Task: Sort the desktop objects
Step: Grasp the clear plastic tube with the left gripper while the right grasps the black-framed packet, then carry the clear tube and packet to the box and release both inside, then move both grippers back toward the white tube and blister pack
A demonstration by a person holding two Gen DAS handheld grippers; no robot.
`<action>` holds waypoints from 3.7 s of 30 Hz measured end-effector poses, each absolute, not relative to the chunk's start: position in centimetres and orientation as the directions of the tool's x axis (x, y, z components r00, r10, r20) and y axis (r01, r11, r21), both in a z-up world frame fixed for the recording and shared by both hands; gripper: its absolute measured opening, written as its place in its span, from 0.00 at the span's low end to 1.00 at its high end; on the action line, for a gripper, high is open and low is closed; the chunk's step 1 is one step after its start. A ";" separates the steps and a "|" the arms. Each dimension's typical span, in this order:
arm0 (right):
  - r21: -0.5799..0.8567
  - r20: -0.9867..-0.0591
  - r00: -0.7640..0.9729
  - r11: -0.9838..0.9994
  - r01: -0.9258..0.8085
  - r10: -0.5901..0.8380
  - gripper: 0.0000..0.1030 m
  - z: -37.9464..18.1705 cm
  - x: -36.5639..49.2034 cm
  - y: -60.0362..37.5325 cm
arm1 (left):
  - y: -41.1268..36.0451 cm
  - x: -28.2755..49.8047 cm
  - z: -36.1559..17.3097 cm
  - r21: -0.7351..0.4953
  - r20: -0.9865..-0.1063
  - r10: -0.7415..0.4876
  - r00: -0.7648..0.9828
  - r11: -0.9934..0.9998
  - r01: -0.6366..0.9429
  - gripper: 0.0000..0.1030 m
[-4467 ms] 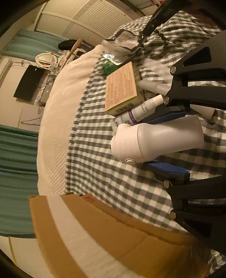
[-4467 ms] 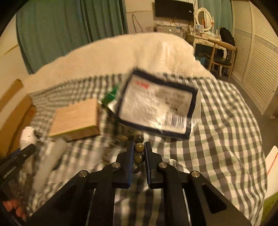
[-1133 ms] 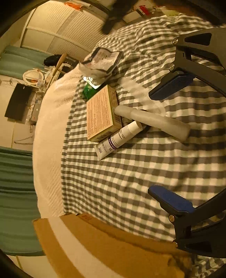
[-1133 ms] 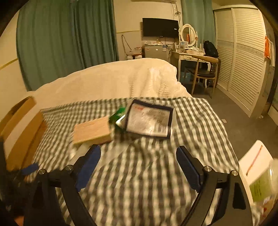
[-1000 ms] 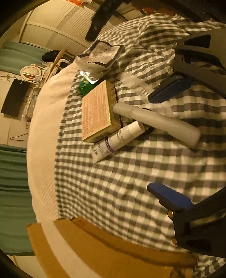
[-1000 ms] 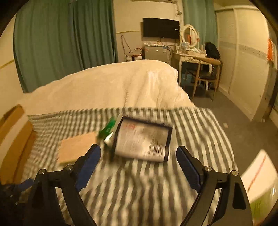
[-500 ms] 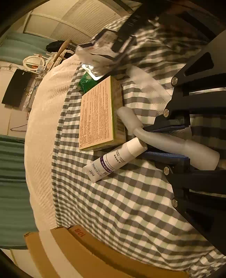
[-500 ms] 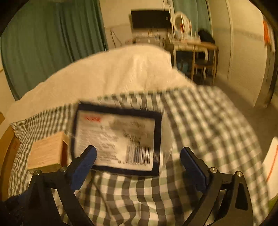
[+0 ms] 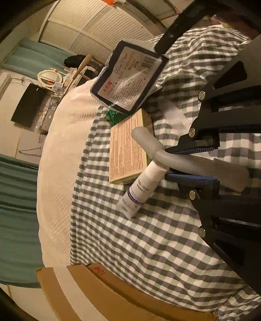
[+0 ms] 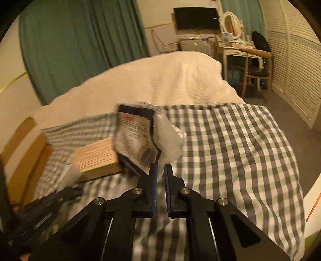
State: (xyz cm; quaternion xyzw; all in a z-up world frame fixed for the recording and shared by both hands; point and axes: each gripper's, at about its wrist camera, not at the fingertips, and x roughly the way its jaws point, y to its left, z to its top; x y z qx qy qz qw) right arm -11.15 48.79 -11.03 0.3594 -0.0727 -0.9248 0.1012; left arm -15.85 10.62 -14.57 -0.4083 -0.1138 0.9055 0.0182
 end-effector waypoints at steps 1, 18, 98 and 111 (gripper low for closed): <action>0.214 -0.650 -0.714 -0.964 0.156 -0.260 0.07 -10.8 -11.2 49.0 | 10.7 -15.9 -14.6 -0.226 -0.736 0.129 -0.665 -0.972 0.061 0.18; 0.407 -0.598 -0.730 -0.910 0.081 -0.332 0.62 -13.9 -12.2 53.1 | 13.9 -19.2 -14.9 -0.272 -0.725 0.182 -0.664 -0.962 0.034 0.18; 0.103 -0.671 -0.647 -0.910 0.402 -0.362 0.50 4.0 -3.1 13.2 | -22.0 -9.1 -2.7 -0.291 -0.690 -0.003 -0.724 -0.915 0.281 0.74; 0.076 -0.533 -0.800 -0.958 0.277 -0.274 0.60 11.9 5.0 25.5 | -10.1 -4.6 4.6 -0.252 -0.605 0.068 -0.794 -0.962 0.110 0.95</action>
